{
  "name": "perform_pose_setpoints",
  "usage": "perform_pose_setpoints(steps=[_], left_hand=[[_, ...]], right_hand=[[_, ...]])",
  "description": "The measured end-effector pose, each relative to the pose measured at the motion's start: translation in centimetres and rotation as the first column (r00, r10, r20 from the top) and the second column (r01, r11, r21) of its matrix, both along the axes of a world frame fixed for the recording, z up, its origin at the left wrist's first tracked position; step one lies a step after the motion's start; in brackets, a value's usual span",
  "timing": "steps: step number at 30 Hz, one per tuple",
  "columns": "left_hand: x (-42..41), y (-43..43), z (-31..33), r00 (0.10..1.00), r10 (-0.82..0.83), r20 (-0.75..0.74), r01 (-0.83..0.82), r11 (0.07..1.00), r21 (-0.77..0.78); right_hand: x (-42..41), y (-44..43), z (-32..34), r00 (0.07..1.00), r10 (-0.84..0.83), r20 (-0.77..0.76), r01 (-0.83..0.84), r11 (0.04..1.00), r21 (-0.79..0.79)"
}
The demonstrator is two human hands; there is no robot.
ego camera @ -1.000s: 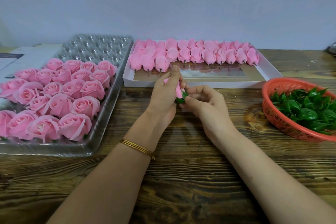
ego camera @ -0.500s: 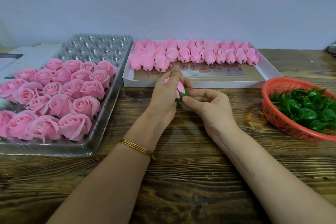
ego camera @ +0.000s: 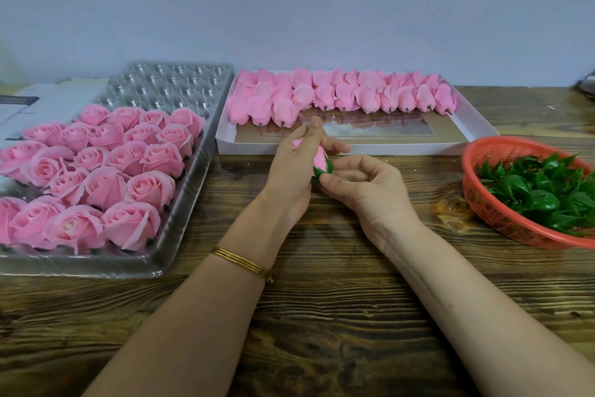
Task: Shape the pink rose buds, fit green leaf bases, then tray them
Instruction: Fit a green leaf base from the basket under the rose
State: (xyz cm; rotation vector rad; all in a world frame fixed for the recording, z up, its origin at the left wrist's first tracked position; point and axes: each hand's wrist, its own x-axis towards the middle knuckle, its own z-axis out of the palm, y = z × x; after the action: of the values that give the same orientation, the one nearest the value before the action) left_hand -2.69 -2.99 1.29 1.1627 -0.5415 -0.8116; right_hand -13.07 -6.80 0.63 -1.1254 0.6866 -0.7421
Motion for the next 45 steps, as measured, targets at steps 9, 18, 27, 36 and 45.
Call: perform_pose_setpoints(steps=[9,18,27,36,45], left_hand=[[0.09,0.14,-0.17,0.999,-0.031,0.009,0.031,0.999,-0.011],[0.34,0.13,-0.07,1.000,0.001,0.022,-0.001,1.000,-0.001],[0.26,0.30,0.15,0.999,-0.017,-0.031,0.017,1.000,-0.024],[0.00,0.13,0.41,0.998,-0.050,-0.029,0.050,0.999,-0.002],[-0.15,0.17,0.40,0.996,-0.081,-0.039,0.080,0.996,-0.025]], right_hand=[[0.09,0.05,-0.22,0.994,-0.087,-0.064,0.073,0.978,-0.197],[0.10,-0.17,0.02,0.999,0.039,-0.025,-0.036,0.993,0.112],[-0.14,-0.26,0.14,0.994,0.104,0.035,-0.109,0.972,0.209],[-0.08,-0.09,0.09,0.999,0.042,0.012,-0.042,0.997,0.064],[-0.07,0.12,0.02,0.997,-0.035,-0.073,0.022,0.983,-0.182]])
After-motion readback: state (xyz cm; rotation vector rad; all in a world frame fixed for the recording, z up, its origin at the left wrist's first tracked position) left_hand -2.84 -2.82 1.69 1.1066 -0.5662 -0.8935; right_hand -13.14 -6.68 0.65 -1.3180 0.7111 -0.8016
